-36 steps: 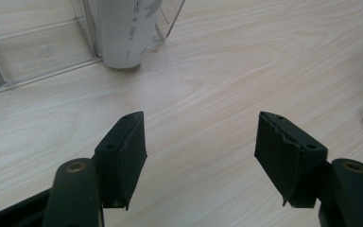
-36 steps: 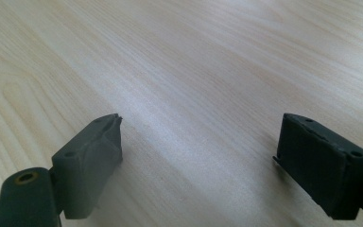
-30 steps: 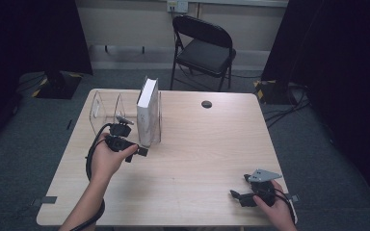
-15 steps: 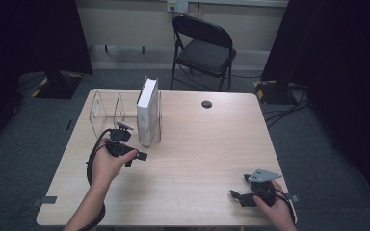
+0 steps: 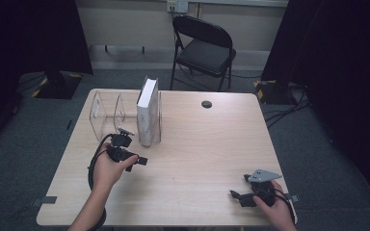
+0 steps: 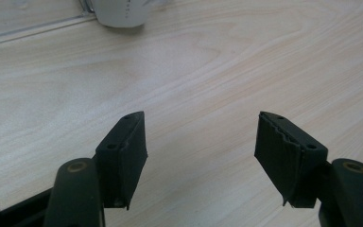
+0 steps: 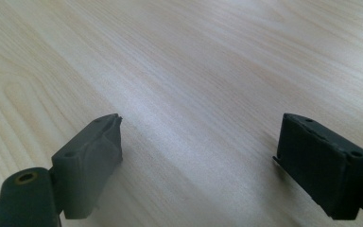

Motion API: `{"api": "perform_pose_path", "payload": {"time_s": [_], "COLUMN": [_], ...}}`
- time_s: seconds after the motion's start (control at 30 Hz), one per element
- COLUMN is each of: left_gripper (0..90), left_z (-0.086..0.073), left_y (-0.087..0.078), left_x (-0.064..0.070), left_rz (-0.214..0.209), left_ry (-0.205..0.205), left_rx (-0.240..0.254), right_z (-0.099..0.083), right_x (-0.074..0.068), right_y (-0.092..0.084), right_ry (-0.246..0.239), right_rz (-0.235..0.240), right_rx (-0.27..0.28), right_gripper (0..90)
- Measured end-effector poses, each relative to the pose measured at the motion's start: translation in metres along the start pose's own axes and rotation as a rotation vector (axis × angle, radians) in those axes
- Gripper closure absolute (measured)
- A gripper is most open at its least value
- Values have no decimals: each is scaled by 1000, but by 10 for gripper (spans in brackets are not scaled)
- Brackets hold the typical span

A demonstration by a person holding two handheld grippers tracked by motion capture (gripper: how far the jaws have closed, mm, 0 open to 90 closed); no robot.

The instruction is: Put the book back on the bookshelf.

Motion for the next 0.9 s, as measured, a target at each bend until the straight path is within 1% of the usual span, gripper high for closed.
{"api": "perform_pose_path", "payload": {"time_s": [0.1,0.2,0.23,0.27,0.33,0.47,0.5,0.53,0.57,0.6,0.67,0.7,0.8,0.83,0.87,0.9], "left_gripper": [342,342,342,337,335,335,335,334,334,332,329,328,323,318,314,311], "left_z": [-4,-7,-8,-9,-11,-14,-15,-16,-17,-18,-19,-20,-23,-24,-25,-26], "left_y": [4,7,8,9,10,12,13,13,14,14,16,16,19,20,20,21], "left_x": [1,2,2,2,2,2,2,1,1,1,0,1,0,0,-1,-1], "left_rz": [-2,3,-2,11,15,18,25,27,33,30,40,35,38,44,53,55], "left_ry": [1,20,28,30,41,39,41,50,52,51,62,64,70,68,80,80], "left_rx": [0,-5,-4,1,-2,1,2,-2,1,-6,3,2,4,7,6,3], "right_z": [0,0,0,0,0,0,0,0,0,0,0,0,0,0,0,0], "right_x": [0,0,0,0,0,0,0,0,0,0,0,0,0,0,0,0], "right_y": [0,0,0,0,0,0,0,0,0,0,0,0,0,0,0,0], "right_ry": [0,0,-1,0,-1,-1,-2,-2,-1,-2,-1,-1,-2,-2,-1,-2], "right_rz": [0,0,0,0,0,1,0,1,1,0,1,1,1,1,1,1], "right_rx": [0,0,0,0,0,0,0,0,0,0,0,0,1,0,0,0], "right_gripper": [141,141,142,141,141,141,141,142,141,141,141,141,141,141,141,141]}}
Point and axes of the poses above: each handheld gripper's, and its own axes: y roughly forward along the jaws, z roughly out of its top, x roughly to its right, the point moved 7 cm from there along y, roughly forward along the jaws, and after that the axes turned 15 degrees about x, right-handed, at the moved point
